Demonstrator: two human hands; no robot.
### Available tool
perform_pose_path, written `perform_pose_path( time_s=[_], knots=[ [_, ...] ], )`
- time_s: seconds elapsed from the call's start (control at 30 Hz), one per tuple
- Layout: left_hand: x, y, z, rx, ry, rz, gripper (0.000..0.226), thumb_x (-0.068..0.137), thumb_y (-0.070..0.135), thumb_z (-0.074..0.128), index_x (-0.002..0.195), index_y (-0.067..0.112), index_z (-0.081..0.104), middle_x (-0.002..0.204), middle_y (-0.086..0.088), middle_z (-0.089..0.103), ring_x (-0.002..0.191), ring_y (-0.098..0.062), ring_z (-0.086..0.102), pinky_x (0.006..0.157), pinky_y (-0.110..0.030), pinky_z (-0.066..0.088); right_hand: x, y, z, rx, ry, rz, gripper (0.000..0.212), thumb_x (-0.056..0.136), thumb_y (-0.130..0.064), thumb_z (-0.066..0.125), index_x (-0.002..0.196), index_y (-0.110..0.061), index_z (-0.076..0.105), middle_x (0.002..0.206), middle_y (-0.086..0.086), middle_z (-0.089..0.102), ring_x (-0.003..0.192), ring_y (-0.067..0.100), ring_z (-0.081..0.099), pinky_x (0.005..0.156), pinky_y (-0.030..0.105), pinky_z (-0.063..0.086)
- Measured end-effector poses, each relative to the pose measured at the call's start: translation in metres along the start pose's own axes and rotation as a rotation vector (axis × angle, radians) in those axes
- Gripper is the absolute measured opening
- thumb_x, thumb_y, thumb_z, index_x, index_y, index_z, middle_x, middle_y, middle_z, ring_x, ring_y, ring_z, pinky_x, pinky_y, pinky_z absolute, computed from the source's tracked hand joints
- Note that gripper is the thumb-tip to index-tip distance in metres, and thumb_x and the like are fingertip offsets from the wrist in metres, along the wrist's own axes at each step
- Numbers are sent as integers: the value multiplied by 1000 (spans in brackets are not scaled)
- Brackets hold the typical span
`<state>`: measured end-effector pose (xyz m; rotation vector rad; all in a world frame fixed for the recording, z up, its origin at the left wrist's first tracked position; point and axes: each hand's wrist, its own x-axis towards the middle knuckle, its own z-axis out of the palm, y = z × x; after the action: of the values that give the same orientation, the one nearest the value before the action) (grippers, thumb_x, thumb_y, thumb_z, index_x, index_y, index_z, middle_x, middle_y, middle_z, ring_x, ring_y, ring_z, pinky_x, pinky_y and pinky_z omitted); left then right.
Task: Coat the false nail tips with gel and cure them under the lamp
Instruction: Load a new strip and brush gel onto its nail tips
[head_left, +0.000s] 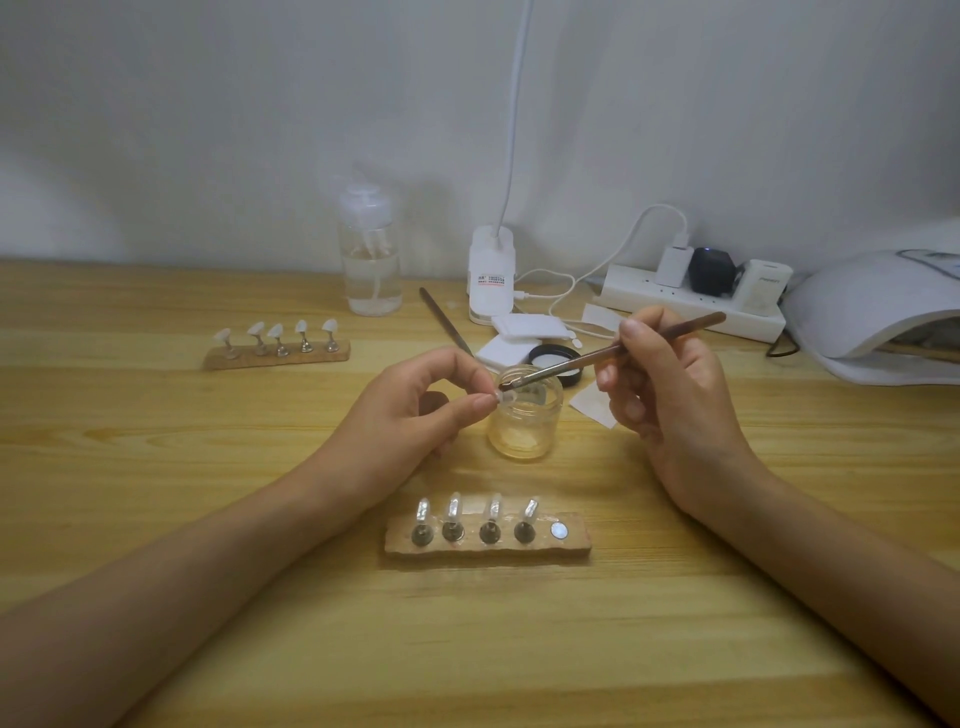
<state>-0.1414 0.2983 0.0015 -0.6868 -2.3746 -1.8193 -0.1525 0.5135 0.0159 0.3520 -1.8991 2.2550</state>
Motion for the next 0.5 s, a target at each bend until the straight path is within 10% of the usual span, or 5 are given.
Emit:
perform_pose_path(
  time_s=[0.5],
  knots=[
    [1,2,0,-14,4,-19,5,91,17,64,88,14,61,63,25,60,49,2,46,48,-6,35,1,1,-1,-35,50,22,21,101,-18,50,80,-18,50,58,-1,59,42,6,37,39,15,27]
  ],
)
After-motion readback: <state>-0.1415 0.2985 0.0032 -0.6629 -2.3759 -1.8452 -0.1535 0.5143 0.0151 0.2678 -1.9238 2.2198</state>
